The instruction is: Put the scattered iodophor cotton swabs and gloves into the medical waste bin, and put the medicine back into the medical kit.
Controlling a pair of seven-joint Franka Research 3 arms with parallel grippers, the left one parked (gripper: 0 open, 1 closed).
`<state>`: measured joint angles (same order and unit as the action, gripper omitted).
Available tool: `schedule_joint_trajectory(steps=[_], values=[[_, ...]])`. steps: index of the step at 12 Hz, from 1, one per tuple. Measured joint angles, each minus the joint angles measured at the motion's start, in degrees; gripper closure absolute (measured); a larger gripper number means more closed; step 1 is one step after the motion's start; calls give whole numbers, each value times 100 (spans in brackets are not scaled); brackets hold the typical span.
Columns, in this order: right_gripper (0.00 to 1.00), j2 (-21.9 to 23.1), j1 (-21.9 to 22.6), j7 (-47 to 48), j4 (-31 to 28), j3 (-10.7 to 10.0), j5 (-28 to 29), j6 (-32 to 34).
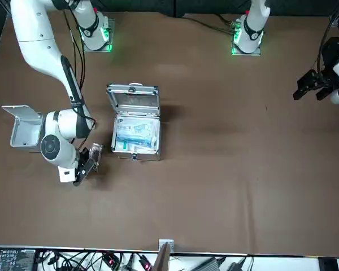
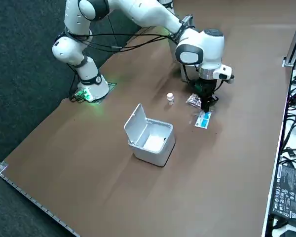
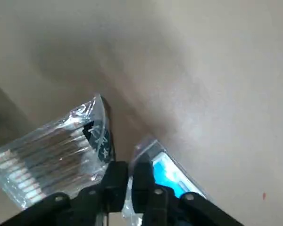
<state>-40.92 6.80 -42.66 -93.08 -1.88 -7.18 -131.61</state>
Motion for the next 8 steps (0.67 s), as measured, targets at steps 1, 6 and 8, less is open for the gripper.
schedule_joint_trajectory(steps=[1,6,8], values=[[88,0,-1,0,0,-5,0,0],[99,93,-13,11,142,-25,108,163],[99,340,-77,11,221,-44,248,547]])
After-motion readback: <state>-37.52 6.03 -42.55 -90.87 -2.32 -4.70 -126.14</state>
